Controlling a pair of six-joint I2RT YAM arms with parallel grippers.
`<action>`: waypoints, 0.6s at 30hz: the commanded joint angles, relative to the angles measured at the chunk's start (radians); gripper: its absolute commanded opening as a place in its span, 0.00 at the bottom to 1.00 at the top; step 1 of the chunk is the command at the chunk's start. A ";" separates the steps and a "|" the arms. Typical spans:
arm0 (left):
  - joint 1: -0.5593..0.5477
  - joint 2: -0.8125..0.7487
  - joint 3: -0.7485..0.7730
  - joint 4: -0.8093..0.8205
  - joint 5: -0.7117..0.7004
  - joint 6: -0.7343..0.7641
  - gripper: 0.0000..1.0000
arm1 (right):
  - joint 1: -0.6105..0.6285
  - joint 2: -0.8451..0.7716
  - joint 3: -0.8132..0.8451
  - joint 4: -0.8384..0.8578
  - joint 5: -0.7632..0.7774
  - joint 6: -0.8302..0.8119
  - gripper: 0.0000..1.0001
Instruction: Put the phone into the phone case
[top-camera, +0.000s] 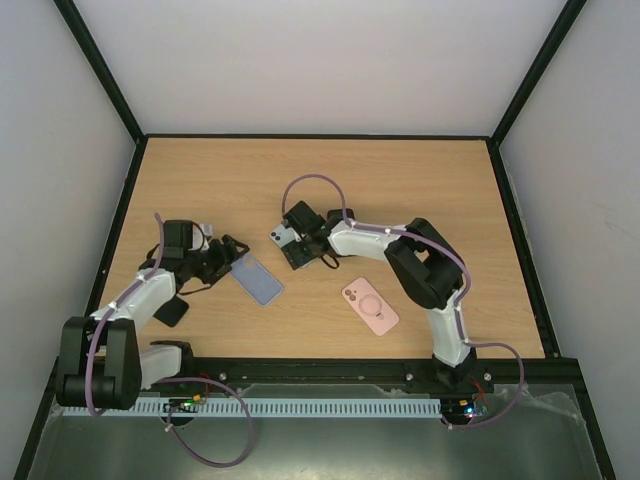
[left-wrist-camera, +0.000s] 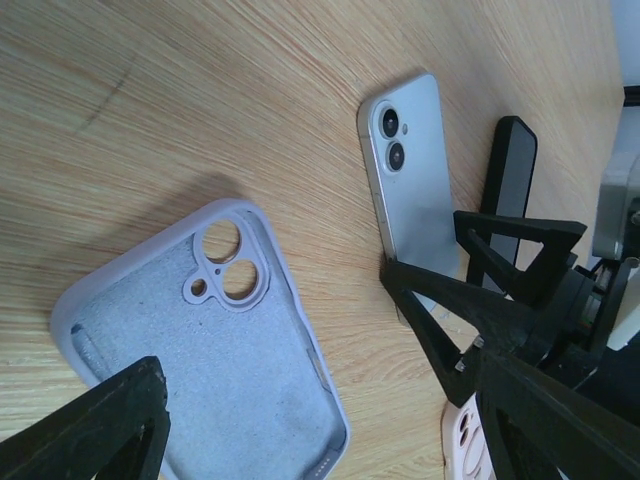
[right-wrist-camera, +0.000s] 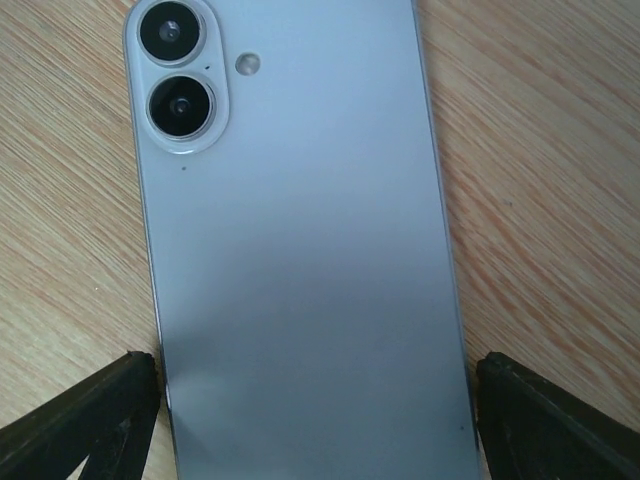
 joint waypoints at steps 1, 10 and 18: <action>-0.003 0.014 0.000 0.035 0.035 0.018 0.83 | 0.006 0.110 0.029 -0.192 -0.005 -0.038 0.83; -0.003 0.027 0.005 0.030 0.039 0.028 0.79 | 0.006 0.132 0.055 -0.192 -0.006 -0.053 0.71; -0.004 0.082 0.038 0.122 0.087 -0.011 0.70 | 0.005 0.024 -0.041 -0.044 -0.080 0.022 0.62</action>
